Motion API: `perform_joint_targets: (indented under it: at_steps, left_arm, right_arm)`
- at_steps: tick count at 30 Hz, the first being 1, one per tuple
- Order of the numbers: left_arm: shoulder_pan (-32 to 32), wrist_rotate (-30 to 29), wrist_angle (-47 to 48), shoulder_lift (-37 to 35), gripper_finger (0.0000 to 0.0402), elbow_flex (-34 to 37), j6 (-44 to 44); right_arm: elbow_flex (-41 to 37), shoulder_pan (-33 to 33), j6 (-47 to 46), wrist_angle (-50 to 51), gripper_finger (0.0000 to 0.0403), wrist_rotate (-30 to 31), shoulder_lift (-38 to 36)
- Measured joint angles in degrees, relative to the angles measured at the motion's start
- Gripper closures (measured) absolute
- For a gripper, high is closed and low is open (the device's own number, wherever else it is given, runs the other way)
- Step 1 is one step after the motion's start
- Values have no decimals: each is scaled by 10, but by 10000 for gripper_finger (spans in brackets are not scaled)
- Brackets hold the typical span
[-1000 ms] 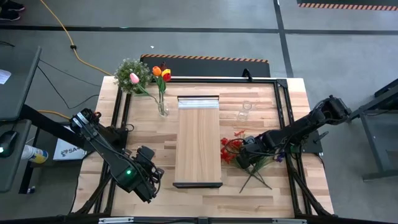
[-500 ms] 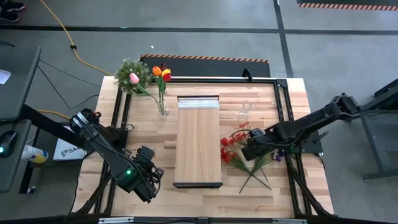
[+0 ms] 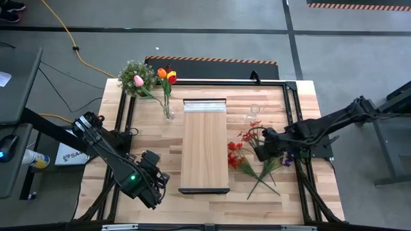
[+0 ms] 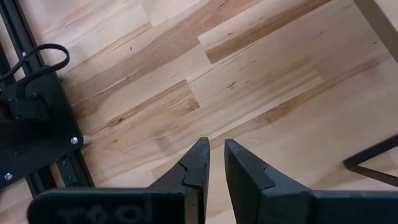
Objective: Pick and place flowers into a vace then onto a shelf
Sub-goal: Put the right orange flowers into the right transparent vase
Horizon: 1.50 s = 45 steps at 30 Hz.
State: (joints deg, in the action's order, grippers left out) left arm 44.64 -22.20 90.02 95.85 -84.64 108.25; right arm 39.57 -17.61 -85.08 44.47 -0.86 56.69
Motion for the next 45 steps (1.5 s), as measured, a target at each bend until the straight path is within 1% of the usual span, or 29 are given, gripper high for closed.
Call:
perform_joint_targets:
  at_steps: [9, 12, 19, 23, 26, 32, 36, 40, 45]
  left_arm:
    - [0, 0, 0, 0, 316, 0, -6]
    - [0, 0, 0, 0, 316, 0, -14]
    - [0, 0, 0, 0, 316, 0, -15]
    - [0, 0, 0, 0, 316, 0, -21]
    - [0, 0, 0, 0, 316, 0, -27]
    - [0, 0, 0, 0, 316, 0, -30]
    - [0, 0, 0, 0, 316, 0, -30]
    - [0, 0, 0, 0, 316, 0, -30]
    - [0, 0, 0, 0, 316, 0, -30]
  right_arm:
    - [0, 0, 0, -1, 401, -37, -33]
    - [0, -1, 0, -4, 402, -40, -46]
    - [0, 0, 1, -45, 402, -39, -90]
    - [0, 0, 1, -68, 402, -23, -118]
    - [0, 0, 2, -85, 402, -1, -138]
    - [0, 0, 20, -136, 402, 61, -178]
    - [0, 0, 46, -171, 403, 102, -204]
    - [0, 0, 85, -204, 403, 158, -230]
    - [0, 0, 163, -239, 403, 248, -267]
